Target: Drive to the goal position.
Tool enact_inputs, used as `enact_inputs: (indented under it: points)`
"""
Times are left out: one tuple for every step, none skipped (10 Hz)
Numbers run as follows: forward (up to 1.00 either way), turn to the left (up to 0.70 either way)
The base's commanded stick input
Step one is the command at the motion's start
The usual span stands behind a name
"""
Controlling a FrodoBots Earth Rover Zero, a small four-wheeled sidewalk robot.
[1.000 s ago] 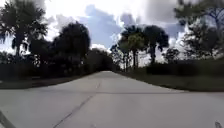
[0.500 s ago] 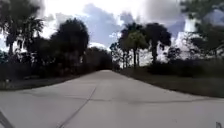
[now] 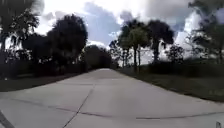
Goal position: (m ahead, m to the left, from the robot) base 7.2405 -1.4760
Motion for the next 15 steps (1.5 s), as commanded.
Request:
enact_inputs:
  points:
    - [1.0, 0.27]
    - [1.0, 0.27]
    - [1.0, 0.24]
    - [1.0, 0.07]
    - [1.0, 0.0]
    - [1.0, 0.0]
    - [1.0, 0.0]
    - [1.0, 0.0]
    - [1.0, 0.0]
    - [1.0, 0.0]
    - [1.0, 0.0]
    - [1.0, 0.0]
    - [1.0, 0.0]
    - [1.0, 0.0]
    - [1.0, 0.0]
